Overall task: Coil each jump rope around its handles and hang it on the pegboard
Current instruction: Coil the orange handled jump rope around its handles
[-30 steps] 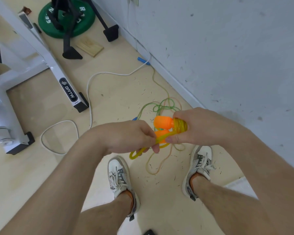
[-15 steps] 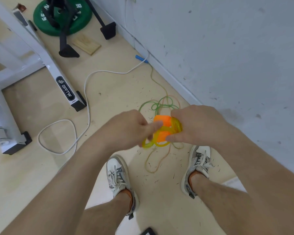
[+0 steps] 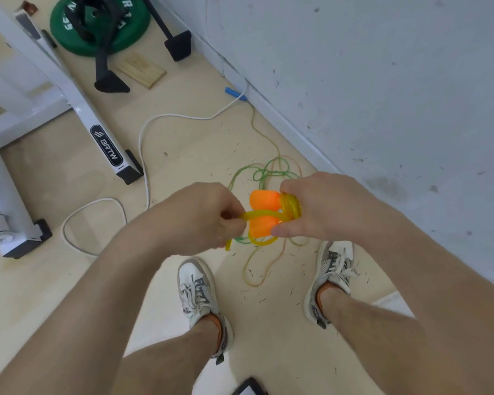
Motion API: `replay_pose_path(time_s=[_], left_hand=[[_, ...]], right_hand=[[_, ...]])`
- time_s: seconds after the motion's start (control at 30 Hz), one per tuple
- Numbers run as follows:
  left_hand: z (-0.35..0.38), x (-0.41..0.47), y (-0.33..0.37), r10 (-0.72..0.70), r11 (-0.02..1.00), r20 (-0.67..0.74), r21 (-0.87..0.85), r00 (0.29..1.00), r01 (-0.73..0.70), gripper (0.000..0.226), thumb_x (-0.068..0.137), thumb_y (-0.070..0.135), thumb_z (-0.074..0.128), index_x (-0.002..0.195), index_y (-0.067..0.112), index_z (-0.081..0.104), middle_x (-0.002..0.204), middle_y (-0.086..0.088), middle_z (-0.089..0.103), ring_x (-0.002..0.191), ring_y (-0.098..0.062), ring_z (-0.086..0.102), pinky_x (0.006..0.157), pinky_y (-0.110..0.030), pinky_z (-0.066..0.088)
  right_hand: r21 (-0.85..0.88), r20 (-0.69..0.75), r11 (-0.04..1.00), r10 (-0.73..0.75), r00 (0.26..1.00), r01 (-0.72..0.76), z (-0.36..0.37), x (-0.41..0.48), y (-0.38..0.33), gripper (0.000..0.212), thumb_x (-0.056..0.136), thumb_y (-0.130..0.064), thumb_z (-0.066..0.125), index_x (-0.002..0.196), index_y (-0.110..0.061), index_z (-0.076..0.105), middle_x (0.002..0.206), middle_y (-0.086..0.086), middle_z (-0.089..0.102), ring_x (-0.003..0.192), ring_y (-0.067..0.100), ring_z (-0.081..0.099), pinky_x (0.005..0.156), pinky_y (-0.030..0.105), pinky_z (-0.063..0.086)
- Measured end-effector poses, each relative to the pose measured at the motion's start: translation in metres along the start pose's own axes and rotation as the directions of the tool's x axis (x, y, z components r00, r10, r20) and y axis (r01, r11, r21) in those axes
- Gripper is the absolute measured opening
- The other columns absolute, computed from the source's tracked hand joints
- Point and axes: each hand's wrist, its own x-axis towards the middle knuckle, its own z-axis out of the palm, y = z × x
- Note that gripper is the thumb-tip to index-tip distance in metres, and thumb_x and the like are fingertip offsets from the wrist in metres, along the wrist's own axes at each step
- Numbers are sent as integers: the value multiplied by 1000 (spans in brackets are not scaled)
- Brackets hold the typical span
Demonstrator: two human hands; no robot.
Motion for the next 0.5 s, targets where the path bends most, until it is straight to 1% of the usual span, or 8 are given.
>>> replay_pose_path(time_s=[0.07,0.13,0.2,0.23,0.3,0.33,0.4,0.5], left_hand=[[-5,-1,-5,75,997,-36,-28,996,-76,21,95,26,52,88,21,71,77,3,65,70,-6,57,62,-16,41],[-5,0,-7,120,993,-87,-13,989,-122,22,97,23,48,95,24,69,87,3,60,76,-5,55,66,-14,38],[-3,4,-7,113,992,-160,-41,981,-121,23,98,19,47,97,24,70,85,2,62,78,-7,56,70,-19,41],[-3,6,-7,97,991,-202,-76,975,-114,22,98,18,49,97,23,71,82,2,64,77,-7,56,71,-20,42],[-5,8,-10,48,974,-269,-202,962,-105,20,95,18,54,92,24,73,72,7,65,70,-1,56,64,-12,41],[-6,9,-11,22,949,-289,-294,957,-111,20,94,17,56,89,25,74,66,9,65,65,2,55,62,-9,40],[-7,9,-12,-20,865,-320,-481,947,-144,20,92,13,60,86,26,74,59,11,64,58,2,54,61,-11,42],[-3,12,-7,-88,761,-371,-624,924,-178,17,90,11,62,86,21,75,58,12,63,56,2,52,56,-10,42]], right_hand=[[115,77,993,-20,997,11,-1,0,3,49,74,-73,62,91,-29,51,79,-11,50,74,9,51,58,29,37],[231,127,973,-43,991,12,-2,0,5,46,72,-71,66,90,-31,49,79,-12,50,72,5,49,62,29,39],[349,133,937,-58,989,8,-2,0,6,45,71,-68,70,89,-32,50,77,-12,50,71,4,50,64,28,41],[412,125,911,-61,990,4,-3,0,7,45,70,-67,71,89,-31,54,77,-11,53,71,5,53,65,28,43],[544,108,839,-58,992,-10,-7,0,9,49,66,-67,72,95,-28,63,80,-6,61,73,11,60,69,32,51],[592,95,806,-57,994,-11,-8,0,10,55,63,-68,71,99,-27,65,83,-4,65,76,13,64,73,37,55],[653,61,757,-47,997,-4,-11,-1,12,64,58,-70,69,105,-25,67,91,1,69,83,17,67,81,44,57],[713,40,701,-19,999,-15,-14,-1,15,64,58,-67,70,109,-28,67,95,-3,69,87,16,67,83,43,58]])
